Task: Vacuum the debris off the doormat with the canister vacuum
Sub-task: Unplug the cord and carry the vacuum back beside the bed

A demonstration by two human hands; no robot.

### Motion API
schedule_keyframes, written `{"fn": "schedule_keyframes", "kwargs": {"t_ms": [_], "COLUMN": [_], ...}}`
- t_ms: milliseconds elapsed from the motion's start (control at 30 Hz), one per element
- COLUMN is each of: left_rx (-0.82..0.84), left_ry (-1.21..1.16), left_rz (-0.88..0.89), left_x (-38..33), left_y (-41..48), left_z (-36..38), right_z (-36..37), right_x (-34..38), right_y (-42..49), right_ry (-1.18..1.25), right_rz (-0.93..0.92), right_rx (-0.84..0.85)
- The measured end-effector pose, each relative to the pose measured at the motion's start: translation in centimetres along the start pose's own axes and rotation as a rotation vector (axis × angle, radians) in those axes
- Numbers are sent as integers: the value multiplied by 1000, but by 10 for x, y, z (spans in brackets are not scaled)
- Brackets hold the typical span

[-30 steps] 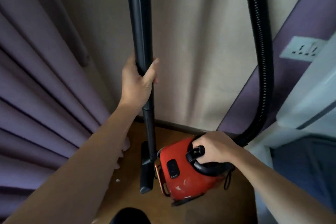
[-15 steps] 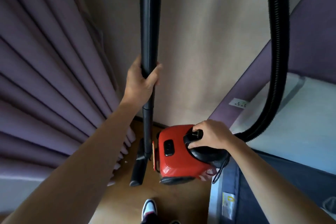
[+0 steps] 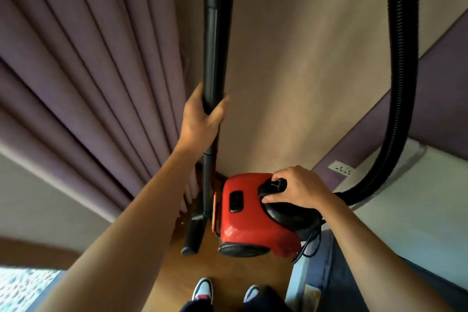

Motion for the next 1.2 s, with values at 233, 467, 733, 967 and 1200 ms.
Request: {"fn": "schedule_keyframes", "kwargs": {"t_ms": [233,467,733,967,1200], "left_rx": [-169,-468,-876,-1176,-1362], "left_ry": [118,266,412,551,666], "left_rz": [-16,-58,-144,-148,-131], "left_x": [-10,-37,-80,-130,-189], "left_y": [-27,-95,-217,-347,-490], "left_z": [-7,-25,-63,-108,-148], "right_z": [2,7,40,95,159], "right_x": [4,25,91,178,268], "right_y": [26,33,-4,-72,-164], "right_ry": [-103,-163,-262,-427,-520], "right_rz": [-215,-510,-817,-1090,-1305], "right_rx": [10,71,174,239,275]}}
Point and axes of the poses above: each hand's wrist, its own y-axis towards the middle knuckle, its own z-axis out of the palm, x = y × z, the point moved 3 cm from there along y, towards the middle knuckle, and after that the axes turned 3 degrees about -y, right-handed, at the moved point
